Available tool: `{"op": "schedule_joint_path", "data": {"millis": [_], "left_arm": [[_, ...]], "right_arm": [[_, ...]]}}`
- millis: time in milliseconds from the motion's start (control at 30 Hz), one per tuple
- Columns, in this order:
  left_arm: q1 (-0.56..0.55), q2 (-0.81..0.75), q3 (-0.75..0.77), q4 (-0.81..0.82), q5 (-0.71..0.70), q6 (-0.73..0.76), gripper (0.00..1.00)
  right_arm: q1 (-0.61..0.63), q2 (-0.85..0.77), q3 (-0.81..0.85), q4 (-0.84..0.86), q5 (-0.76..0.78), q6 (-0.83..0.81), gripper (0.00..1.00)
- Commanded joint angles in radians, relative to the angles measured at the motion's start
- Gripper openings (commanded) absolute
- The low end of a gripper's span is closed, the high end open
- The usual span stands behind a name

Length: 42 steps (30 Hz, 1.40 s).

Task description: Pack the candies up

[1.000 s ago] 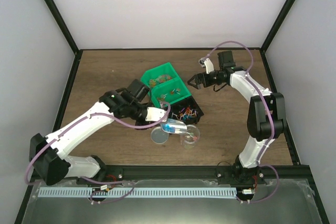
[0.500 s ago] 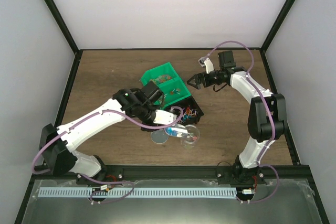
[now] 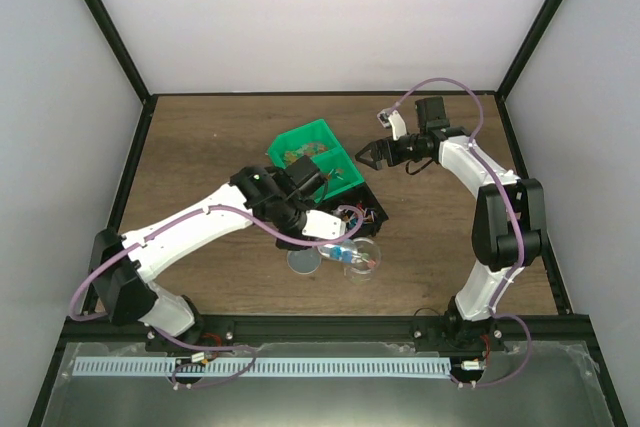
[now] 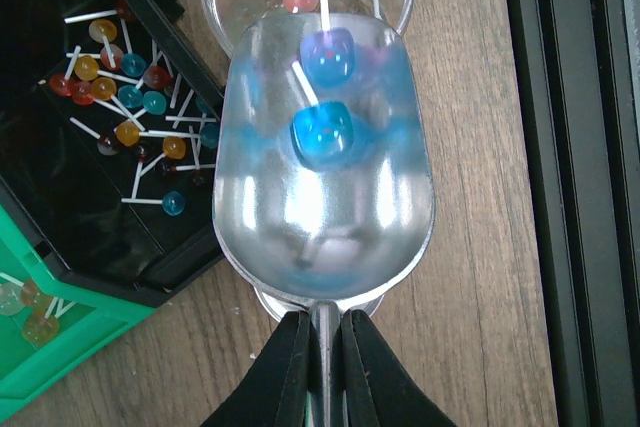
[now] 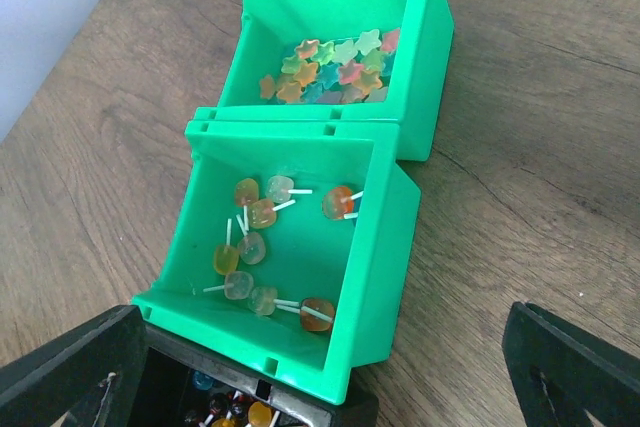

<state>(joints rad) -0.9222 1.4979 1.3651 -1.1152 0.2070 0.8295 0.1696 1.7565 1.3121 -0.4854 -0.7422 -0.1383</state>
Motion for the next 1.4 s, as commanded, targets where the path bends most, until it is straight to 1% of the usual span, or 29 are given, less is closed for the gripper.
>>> {"op": "schedule_joint_path", "data": {"millis": [0,167,433,600,733,800,867,967,1067,1133,1300,1367], "left_arm": [[-0.014,0.025,0.049,-0.038,-0.034,-0.018,0.04],[-0.019,0.045,0.082,-0.063,-0.043,-0.015,0.04],[-0.011,0.025,0.083,-0.083,-0.044,-0.029,0.04],[0.059,-0.009,0.120,-0.080,0.015,-0.084,0.04],[0.120,-0.038,0.185,-0.070,0.045,-0.146,0.04],[0.152,-0.035,0.225,-0.078,0.011,-0.183,0.04],[0.180,-0.014,0.265,-0.108,-0.061,-0.232,0.04],[0.221,0.049,0.349,-0.190,-0.158,-0.296,0.04],[0.237,0.128,0.451,-0.289,-0.230,-0.356,0.04],[0.240,0.155,0.475,-0.298,-0.306,-0.395,0.04],[0.238,0.219,0.487,-0.298,-0.430,-0.383,0.04],[0.238,0.246,0.486,-0.298,-0.453,-0.365,0.04]], "right_arm": [[-0.001,-0.025,0.012,-0.002,-0.026,-0.005,1.00],[-0.001,-0.024,0.014,-0.010,-0.033,-0.009,1.00],[-0.002,-0.025,0.025,-0.039,-0.030,-0.021,1.00],[-0.001,-0.026,0.040,-0.109,-0.025,-0.055,1.00],[-0.001,-0.030,0.039,-0.139,-0.025,-0.070,1.00],[-0.001,-0.029,0.040,-0.148,-0.021,-0.071,1.00],[-0.002,-0.027,0.043,-0.150,-0.022,-0.068,0.99],[-0.001,-0.020,0.045,-0.143,-0.016,-0.047,0.97],[0.001,-0.002,0.052,-0.138,-0.002,-0.028,0.95],[0.002,0.011,0.060,-0.131,0.010,-0.018,0.94],[0.015,0.057,0.092,-0.121,0.007,-0.005,0.89],[0.028,0.078,0.106,-0.121,0.010,-0.005,0.88]]}}
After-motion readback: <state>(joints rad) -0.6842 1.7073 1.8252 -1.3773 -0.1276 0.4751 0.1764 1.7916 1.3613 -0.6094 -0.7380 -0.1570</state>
